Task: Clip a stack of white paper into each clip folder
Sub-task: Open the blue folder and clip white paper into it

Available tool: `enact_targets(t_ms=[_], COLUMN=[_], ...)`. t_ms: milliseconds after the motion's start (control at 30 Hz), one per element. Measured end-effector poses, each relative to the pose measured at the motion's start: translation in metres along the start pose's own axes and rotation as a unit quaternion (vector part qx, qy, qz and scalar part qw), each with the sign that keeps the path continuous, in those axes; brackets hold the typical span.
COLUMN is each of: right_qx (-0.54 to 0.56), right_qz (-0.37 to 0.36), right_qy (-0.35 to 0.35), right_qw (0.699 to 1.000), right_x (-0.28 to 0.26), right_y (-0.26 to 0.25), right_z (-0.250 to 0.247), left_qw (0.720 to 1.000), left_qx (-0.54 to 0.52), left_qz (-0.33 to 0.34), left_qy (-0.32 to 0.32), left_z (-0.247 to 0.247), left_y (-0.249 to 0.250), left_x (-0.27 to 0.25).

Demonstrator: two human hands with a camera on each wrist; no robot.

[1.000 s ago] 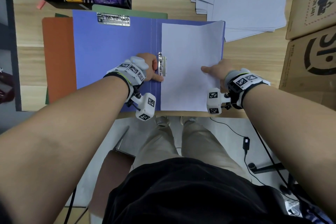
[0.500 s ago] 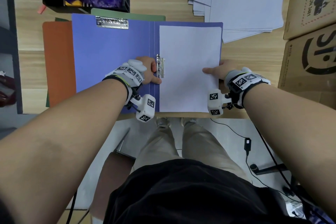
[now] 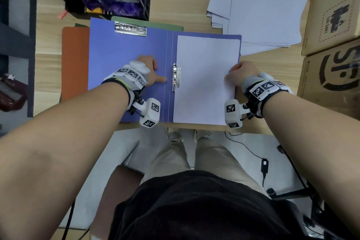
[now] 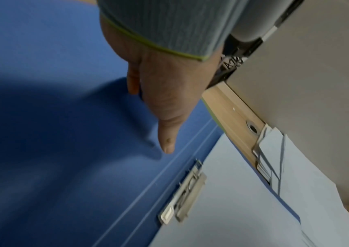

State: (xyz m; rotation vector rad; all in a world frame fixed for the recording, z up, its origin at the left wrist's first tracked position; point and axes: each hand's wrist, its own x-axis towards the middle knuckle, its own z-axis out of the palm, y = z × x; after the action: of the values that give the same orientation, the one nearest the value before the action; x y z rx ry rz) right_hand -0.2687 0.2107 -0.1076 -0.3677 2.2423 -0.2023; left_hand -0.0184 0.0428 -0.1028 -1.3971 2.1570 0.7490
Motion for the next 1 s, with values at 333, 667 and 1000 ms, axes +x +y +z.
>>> enact_targets(t_ms=[333, 667, 1000], right_qx=[-0.133, -0.162, -0.028], right_qz=[-0.125, -0.126, -0.103], right_qy=[-0.091, -0.104, -0.182], right_qw=[0.979, 0.973, 0.977], right_x=[-0.023, -0.032, -0.037], right_y=[-0.064, -0.073, -0.076], right_z=[0.038, 0.034, 0.004], left_qw=[0.962, 0.949, 0.984], left_qx=[0.031, -0.039, -0.063], left_qz=[-0.254, -0.282, -0.039], left_qy=[0.094, 0.135, 0.163], left_z=[-0.033, -0.072, -0.147], left_y=[-0.061, -0.070, 0.012], left_x=[-0.020, -0.027, -0.048])
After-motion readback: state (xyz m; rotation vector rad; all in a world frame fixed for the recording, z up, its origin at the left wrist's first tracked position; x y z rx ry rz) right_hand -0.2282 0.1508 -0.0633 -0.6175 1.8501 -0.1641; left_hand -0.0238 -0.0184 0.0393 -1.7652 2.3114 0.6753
